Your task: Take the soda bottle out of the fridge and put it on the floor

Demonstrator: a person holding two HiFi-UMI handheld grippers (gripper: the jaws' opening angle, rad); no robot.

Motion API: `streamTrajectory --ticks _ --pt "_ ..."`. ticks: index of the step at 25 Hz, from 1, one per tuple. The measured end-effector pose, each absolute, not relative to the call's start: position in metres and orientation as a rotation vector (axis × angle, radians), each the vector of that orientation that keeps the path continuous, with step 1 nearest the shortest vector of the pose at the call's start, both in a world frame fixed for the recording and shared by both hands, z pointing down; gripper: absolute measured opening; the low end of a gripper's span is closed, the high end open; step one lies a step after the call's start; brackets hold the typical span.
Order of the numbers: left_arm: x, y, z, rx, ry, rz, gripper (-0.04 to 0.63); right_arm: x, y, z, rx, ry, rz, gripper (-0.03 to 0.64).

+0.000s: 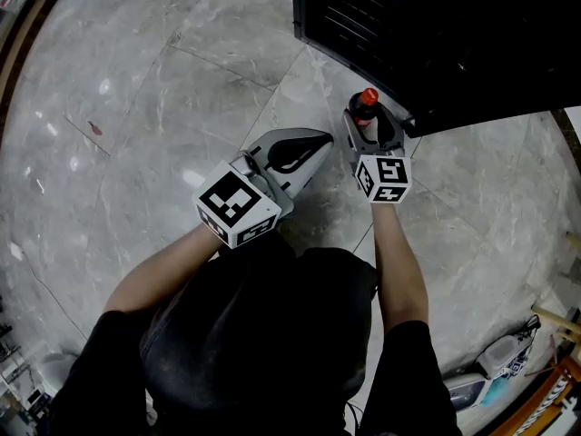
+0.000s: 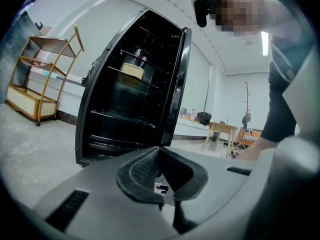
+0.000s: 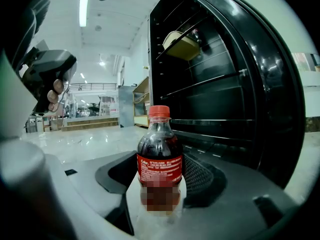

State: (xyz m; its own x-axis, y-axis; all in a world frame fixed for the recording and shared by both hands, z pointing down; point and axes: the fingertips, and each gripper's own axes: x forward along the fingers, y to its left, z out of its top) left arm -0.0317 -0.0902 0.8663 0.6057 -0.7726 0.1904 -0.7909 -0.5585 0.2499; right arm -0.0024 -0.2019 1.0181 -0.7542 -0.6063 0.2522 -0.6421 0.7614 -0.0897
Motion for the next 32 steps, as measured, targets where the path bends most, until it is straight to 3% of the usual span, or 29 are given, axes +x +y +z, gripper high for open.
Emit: streamTrajectory --ticks 32 --pt "-0.028 -0.083 0.893 2.453 -1.268 0.113 0.006 0.009 -0.176 1.069 0.945 -2.787 0.288 0.298"
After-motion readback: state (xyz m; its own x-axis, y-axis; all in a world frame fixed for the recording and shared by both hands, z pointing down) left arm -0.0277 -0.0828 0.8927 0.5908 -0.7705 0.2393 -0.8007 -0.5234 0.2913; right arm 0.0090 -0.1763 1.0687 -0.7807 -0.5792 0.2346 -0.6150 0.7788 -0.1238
